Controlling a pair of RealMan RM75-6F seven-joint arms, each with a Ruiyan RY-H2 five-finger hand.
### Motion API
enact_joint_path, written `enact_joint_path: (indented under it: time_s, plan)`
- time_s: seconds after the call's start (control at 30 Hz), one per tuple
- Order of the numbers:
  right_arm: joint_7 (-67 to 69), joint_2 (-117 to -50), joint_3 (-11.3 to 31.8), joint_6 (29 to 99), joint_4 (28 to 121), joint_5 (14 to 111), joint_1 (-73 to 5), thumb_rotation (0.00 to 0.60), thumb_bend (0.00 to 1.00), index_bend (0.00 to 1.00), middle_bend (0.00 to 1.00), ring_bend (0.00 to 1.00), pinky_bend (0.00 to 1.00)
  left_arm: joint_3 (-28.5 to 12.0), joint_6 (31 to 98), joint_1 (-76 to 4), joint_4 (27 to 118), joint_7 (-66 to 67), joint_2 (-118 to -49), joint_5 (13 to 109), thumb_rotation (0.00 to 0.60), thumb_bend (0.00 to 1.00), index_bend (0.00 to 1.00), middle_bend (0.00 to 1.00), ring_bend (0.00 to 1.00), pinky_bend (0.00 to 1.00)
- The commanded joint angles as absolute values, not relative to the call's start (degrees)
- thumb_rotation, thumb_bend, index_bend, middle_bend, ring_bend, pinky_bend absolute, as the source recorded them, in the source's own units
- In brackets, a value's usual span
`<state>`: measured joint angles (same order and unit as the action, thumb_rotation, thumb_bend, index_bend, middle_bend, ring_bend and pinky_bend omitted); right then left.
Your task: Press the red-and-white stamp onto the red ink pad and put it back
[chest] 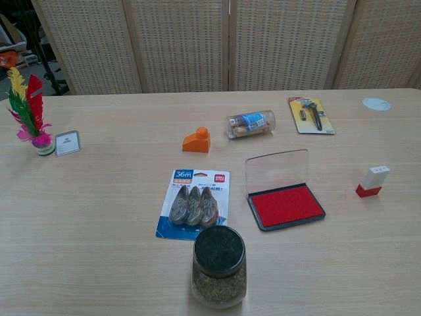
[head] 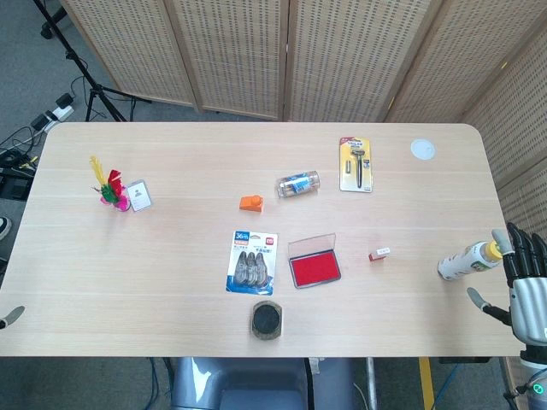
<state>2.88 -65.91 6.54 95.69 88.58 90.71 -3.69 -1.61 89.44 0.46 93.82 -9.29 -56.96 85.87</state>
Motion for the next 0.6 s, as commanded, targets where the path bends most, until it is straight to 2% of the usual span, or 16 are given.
enact_joint_path:
  time_s: [0.03, 0.23, 0.37, 0.43, 0.47, 0.5, 0.53, 0.57, 0.6]
  plan:
    - [3.0, -65.7, 6.3, 95.3, 88.7, 91.0, -3.7, 0.600, 0.00, 0.00, 0.00, 0.00, 0.00, -1.5, 89.4, 0.5, 93.8, -9.3, -56.9, 86.0, 0.600, 0.05, 0.00, 0.00, 0.00, 0.00]
    - [4.7, -63.7, 5.9, 93.9, 89.7, 93.1, -4.9, 0.600, 0.00, 0.00, 0.00, 0.00, 0.00, -1.7, 89.7, 0.6, 93.8, -9.5, -57.0, 85.9, 0.600, 0.05, 0.00, 0.00, 0.00, 0.00]
    - [3.6, -59.9, 6.3, 90.4, 92.1, 95.4, -7.9, 0.600, 0.00, 0.00, 0.00, 0.00, 0.00, -2.0, 89.3, 0.4, 94.0, -9.0, -57.0, 85.4, 0.600, 0.05, 0.00, 0.00, 0.00, 0.00]
    - [2.1, -58.1, 7.0, 87.9, 93.9, 96.0, -10.0, 0.600, 0.00, 0.00, 0.04, 0.01, 0.00, -2.1, 88.8, 0.2, 94.1, -8.6, -57.1, 84.9, 0.600, 0.05, 0.00, 0.00, 0.00, 0.00]
    - [1.2, -57.4, 7.4, 86.6, 94.7, 96.2, -11.1, 0.600, 0.00, 0.00, 0.12, 0.07, 0.03, -2.2, 88.5, 0.1, 94.2, -8.4, -57.1, 84.6, 0.600, 0.05, 0.00, 0.00, 0.00, 0.00]
    - [0.2, -57.0, 7.9, 85.3, 95.4, 96.4, -12.2, 0.600, 0.00, 0.00, 0.23, 0.17, 0.10, -2.3, 88.1, -0.1, 94.2, -8.3, -57.2, 84.2, 0.600, 0.05, 0.00, 0.00, 0.00, 0.00]
    - [-0.7, -56.7, 8.3, 83.8, 95.9, 96.7, -13.5, 0.600, 0.00, 0.00, 0.36, 0.31, 0.22, -2.4, 87.7, -0.2, 94.2, -8.1, -57.2, 83.8, 0.600, 0.05, 0.00, 0.00, 0.00, 0.00]
    - [-1.4, -56.6, 8.7, 82.3, 96.2, 96.9, -14.9, 0.600, 0.00, 0.00, 0.44, 0.41, 0.34, -2.5, 87.3, -0.4, 94.2, -8.0, -57.2, 83.4, 0.600, 0.05, 0.00, 0.00, 0.00, 0.00]
    - [-1.8, -56.7, 8.9, 80.4, 96.3, 96.9, -16.3, 0.600, 0.00, 0.00, 0.55, 0.53, 0.51, -2.6, 87.0, -0.5, 94.2, -7.8, -57.3, 83.1, 0.600, 0.05, 0.00, 0.00, 0.00, 0.00]
